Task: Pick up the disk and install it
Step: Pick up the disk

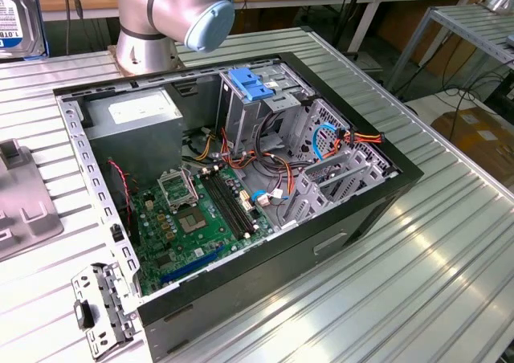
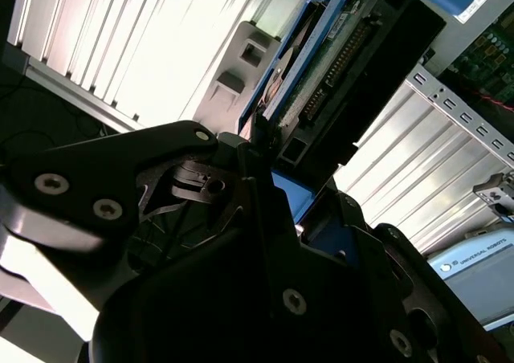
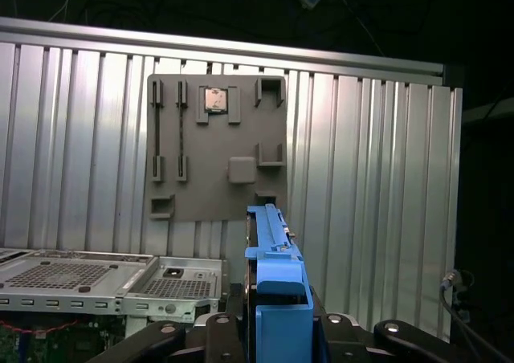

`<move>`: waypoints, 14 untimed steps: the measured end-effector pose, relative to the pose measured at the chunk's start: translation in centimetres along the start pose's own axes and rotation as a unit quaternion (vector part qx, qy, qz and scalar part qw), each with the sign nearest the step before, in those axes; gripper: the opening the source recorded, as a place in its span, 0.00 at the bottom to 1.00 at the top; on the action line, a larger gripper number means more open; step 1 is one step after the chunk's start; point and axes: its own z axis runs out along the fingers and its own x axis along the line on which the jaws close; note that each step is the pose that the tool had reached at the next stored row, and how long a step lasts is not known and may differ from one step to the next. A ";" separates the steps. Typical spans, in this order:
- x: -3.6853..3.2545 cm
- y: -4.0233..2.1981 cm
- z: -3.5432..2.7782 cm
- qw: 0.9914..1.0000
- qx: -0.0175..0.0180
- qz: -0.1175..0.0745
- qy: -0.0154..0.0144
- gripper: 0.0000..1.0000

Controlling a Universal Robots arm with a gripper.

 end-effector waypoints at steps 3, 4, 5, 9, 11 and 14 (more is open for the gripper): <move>0.03 -0.10 -0.01 1.000 0.000 0.000 0.000 0.37; 0.04 -0.13 -0.01 1.000 0.000 0.000 0.000 0.37; 0.06 -0.16 -0.01 1.000 0.000 0.000 0.000 0.37; 0.10 -0.27 -0.02 1.000 0.000 0.000 0.000 0.37; 0.14 -0.35 -0.02 1.000 0.000 0.000 0.000 0.37; 0.19 -0.53 -0.04 1.000 0.000 0.000 0.000 0.37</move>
